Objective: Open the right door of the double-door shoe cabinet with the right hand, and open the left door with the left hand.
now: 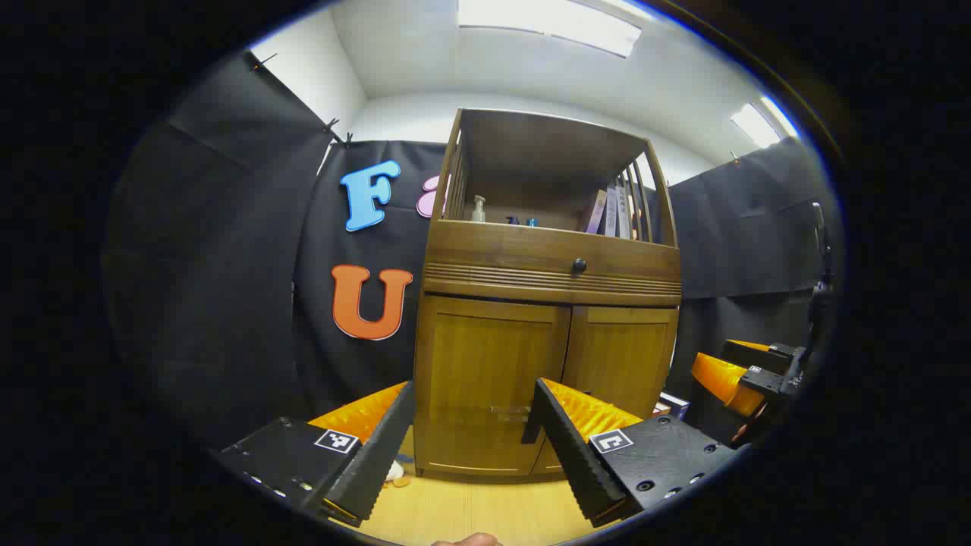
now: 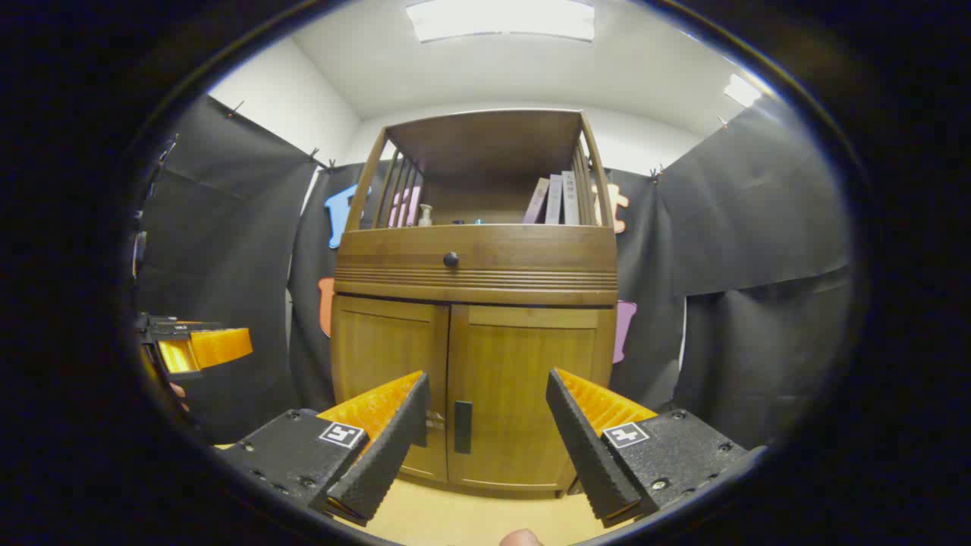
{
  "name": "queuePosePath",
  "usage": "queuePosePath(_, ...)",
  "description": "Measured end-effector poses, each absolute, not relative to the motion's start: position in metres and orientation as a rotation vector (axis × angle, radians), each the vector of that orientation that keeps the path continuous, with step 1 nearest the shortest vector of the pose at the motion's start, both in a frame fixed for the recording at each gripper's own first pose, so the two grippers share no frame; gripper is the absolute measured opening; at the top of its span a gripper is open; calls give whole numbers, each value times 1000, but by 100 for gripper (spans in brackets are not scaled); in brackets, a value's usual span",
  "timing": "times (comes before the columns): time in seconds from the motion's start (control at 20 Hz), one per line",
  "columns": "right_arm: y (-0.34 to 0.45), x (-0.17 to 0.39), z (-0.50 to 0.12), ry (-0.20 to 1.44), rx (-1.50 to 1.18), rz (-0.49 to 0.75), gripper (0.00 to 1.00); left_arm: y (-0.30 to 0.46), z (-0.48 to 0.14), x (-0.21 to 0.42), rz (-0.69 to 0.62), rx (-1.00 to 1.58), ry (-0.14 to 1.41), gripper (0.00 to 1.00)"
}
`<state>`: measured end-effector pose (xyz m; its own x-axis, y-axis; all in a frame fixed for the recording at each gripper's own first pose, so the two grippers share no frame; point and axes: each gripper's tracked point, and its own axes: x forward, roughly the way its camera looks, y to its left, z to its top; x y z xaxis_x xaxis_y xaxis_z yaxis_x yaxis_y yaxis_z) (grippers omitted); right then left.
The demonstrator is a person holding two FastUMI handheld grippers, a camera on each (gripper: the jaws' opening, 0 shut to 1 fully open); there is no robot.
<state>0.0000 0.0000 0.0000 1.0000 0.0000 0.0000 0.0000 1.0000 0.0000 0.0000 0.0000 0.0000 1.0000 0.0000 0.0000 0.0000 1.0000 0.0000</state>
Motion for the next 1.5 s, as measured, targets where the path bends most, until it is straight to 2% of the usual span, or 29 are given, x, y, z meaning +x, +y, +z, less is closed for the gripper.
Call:
queuePosePath(0.05, 1, 0, 1, -5, 0, 5, 99, 1, 2, 0, 7, 9, -18, 95)
queuePosePath(0.35, 16, 3, -2, 3, 13, 46, 99, 8, 2, -7, 22, 78, -30, 95)
queuePosePath(0.4, 14, 4, -3, 8, 15, 41, 100, 8, 3, -8, 23, 75, -36, 100)
queuePosePath(0.45, 13, 5, -4, 12, 18, 35, 99, 9, 2, -10, 23, 66, -37, 95)
queuePosePath(0.5, 12, 6, -4, 13, 23, 31, 99, 10, 1, -10, 22, 58, -32, 95)
queuePosePath(0.55, 12, 7, -5, 15, 30, 28, 99, 12, -1, -10, 24, 55, -30, 100)
queuePosePath(0.7, 11, 11, -8, 35, 34, 16, 99, 17, 0, -11, 32, 56, -32, 100)
queuePosePath(0.75, 12, 12, -8, 36, 35, 16, 100, 17, -1, -11, 35, 59, -32, 95)
queuePosePath(0.8, 11, 13, -9, 40, 32, 11, 99, 17, -1, -12, 41, 66, -33, 100)
queuePosePath(0.95, 12, 19, -17, 61, 23, 13, 99, 22, -5, -15, 55, 93, -30, 100)
queuePosePath(1.0, 12, 21, -19, 66, 22, 16, 99, 23, -5, -17, 57, 95, -32, 95)
queuePosePath(1.05, 12, 21, -22, 72, 21, 22, 99, 23, -5, -18, 60, 96, -34, 95)
queuePosePath(1.5, 31, 89, -85, 180, 47, 46, 100, 49, -20, -29, 109, 113, -12, 95)
